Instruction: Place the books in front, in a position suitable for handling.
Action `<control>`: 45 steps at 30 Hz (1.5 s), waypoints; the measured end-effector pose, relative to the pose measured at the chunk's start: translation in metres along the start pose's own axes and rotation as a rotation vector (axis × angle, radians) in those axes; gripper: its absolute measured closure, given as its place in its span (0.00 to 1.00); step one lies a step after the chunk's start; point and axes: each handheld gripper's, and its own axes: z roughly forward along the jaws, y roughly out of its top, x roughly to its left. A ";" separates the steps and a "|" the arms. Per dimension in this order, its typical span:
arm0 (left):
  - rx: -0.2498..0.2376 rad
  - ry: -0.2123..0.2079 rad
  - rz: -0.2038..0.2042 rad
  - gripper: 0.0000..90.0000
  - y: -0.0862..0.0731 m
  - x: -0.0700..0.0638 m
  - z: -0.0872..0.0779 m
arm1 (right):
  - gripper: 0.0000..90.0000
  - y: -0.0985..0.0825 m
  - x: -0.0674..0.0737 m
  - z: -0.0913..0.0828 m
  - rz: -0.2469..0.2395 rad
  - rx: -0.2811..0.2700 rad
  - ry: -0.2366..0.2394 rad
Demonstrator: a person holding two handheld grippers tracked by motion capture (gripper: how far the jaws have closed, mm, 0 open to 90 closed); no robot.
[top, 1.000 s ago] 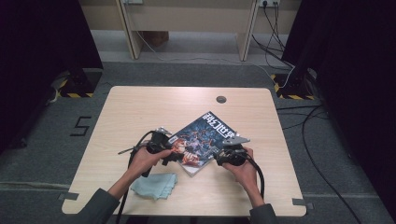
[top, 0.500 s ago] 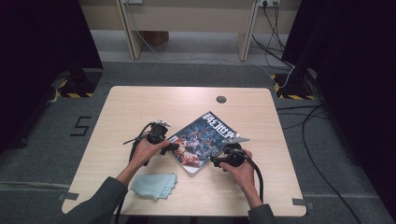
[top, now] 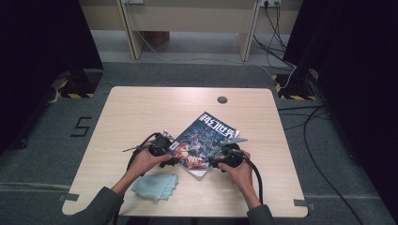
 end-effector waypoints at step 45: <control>-0.067 -0.128 0.030 0.31 -0.005 -0.043 -0.008 | 0.23 0.034 -0.021 0.026 -0.116 0.046 -0.040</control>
